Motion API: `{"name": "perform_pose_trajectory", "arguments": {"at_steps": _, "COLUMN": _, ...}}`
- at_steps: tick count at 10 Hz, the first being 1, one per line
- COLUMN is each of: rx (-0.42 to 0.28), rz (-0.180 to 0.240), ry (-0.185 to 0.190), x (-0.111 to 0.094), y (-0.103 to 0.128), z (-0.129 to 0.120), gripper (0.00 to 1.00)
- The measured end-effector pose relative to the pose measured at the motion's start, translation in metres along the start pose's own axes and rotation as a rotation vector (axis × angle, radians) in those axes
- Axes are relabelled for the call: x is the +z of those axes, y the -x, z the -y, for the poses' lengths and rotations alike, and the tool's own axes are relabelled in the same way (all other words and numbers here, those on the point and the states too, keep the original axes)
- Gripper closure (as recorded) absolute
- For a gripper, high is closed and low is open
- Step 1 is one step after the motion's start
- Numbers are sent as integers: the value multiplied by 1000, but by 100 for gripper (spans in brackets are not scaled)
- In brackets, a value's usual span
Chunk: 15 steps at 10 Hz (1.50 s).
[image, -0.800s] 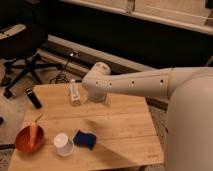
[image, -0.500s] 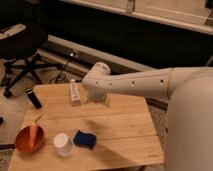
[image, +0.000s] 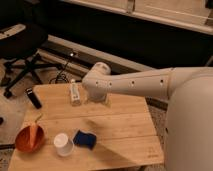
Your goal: Place the ceramic cup over the eraser
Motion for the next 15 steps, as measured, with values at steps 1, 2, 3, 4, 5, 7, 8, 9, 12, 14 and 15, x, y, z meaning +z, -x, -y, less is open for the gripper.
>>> {"name": "perform_pose_trajectory", "arguments": {"at_steps": 1, "rx": 0, "rz": 0, "ry": 0, "x": 0, "y": 0, "z": 0, "gripper": 20}}
{"name": "perform_pose_trajectory", "arguments": {"at_steps": 2, "rx": 0, "rz": 0, "ry": 0, "x": 0, "y": 0, "z": 0, "gripper": 20}}
{"name": "perform_pose_trajectory", "arguments": {"at_steps": 3, "rx": 0, "rz": 0, "ry": 0, "x": 0, "y": 0, "z": 0, "gripper": 20}}
{"name": "perform_pose_trajectory", "arguments": {"at_steps": 4, "rx": 0, "rz": 0, "ry": 0, "x": 0, "y": 0, "z": 0, "gripper": 20}}
{"name": "perform_pose_trajectory", "arguments": {"at_steps": 5, "rx": 0, "rz": 0, "ry": 0, "x": 0, "y": 0, "z": 0, "gripper": 20}}
{"name": "perform_pose_trajectory", "arguments": {"at_steps": 7, "rx": 0, "rz": 0, "ry": 0, "x": 0, "y": 0, "z": 0, "gripper": 20}}
{"name": "perform_pose_trajectory", "arguments": {"at_steps": 8, "rx": 0, "rz": 0, "ry": 0, "x": 0, "y": 0, "z": 0, "gripper": 20}}
{"name": "perform_pose_trajectory", "arguments": {"at_steps": 9, "rx": 0, "rz": 0, "ry": 0, "x": 0, "y": 0, "z": 0, "gripper": 20}}
{"name": "perform_pose_trajectory", "arguments": {"at_steps": 12, "rx": 0, "rz": 0, "ry": 0, "x": 0, "y": 0, "z": 0, "gripper": 20}}
{"name": "perform_pose_trajectory", "arguments": {"at_steps": 14, "rx": -4, "rz": -2, "ry": -7, "x": -1, "y": 0, "z": 1, "gripper": 20}}
{"name": "perform_pose_trajectory", "arguments": {"at_steps": 15, "rx": -31, "rz": -9, "ry": -16, "x": -4, "y": 4, "z": 6, "gripper": 20}}
